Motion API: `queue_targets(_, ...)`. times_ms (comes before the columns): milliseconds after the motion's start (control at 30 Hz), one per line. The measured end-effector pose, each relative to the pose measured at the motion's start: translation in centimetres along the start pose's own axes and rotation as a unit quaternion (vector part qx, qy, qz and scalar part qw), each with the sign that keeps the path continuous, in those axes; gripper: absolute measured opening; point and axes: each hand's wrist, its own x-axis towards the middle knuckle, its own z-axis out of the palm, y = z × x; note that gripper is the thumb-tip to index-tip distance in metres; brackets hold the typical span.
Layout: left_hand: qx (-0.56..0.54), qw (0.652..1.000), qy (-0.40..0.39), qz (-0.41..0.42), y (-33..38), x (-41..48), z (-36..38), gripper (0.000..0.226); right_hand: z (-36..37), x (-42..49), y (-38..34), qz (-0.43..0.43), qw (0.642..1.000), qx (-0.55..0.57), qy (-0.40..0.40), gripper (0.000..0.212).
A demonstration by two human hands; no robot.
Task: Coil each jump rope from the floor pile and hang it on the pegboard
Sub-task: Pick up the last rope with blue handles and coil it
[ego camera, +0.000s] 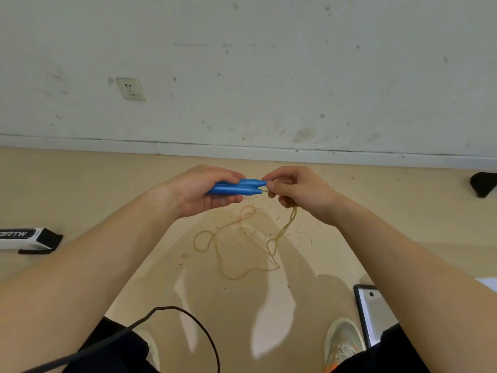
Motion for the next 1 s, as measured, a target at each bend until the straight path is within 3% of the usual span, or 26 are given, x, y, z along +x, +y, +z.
queue_targets(100, 0.023, 0.999, -0.023, 0.009, -0.2, -0.6, 0.4, 0.021, -0.2, -0.4, -0.1, -0.006, 1.000, 0.017, 0.001, 0.011)
queue_targets(200, 0.134, 0.990, -0.034, 0.026, -0.5, -1.1, 0.8, 0.021, -0.1, -0.6, -0.2, -0.017, 1.000, 0.003, 0.008, 0.010)
queue_targets(333, 0.243, 0.964, -0.106, 0.030, -1.0, -1.9, 1.1, 0.039, 0.6, -0.7, -0.5, -0.036, 0.999, -0.019, -0.003, 0.009)
queue_targets(500, 0.183, 0.972, -0.143, 0.032, -1.9, -2.3, 2.6, 0.059, 1.8, -0.9, -1.0, -0.054, 0.998, -0.035, -0.025, 0.009)
queue_targets(767, 0.203, 0.970, -0.084, 0.105, -3.1, -1.5, 2.4, 0.043, 1.7, -1.0, -0.7, -0.028, 0.999, -0.004, 0.015, 0.019)
queue_targets(900, 0.121, 0.981, -0.126, 0.084, -3.7, -1.1, 2.6, 0.048, 1.8, -0.9, -0.7, -0.042, 0.998, -0.033, 0.044, 0.019)
queue_targets(1000, 0.021, 0.983, -0.172, 0.056, -4.0, -1.2, 2.9, 0.040, 1.6, -0.7, -0.7, -0.054, 0.995, -0.056, 0.062, 0.021)
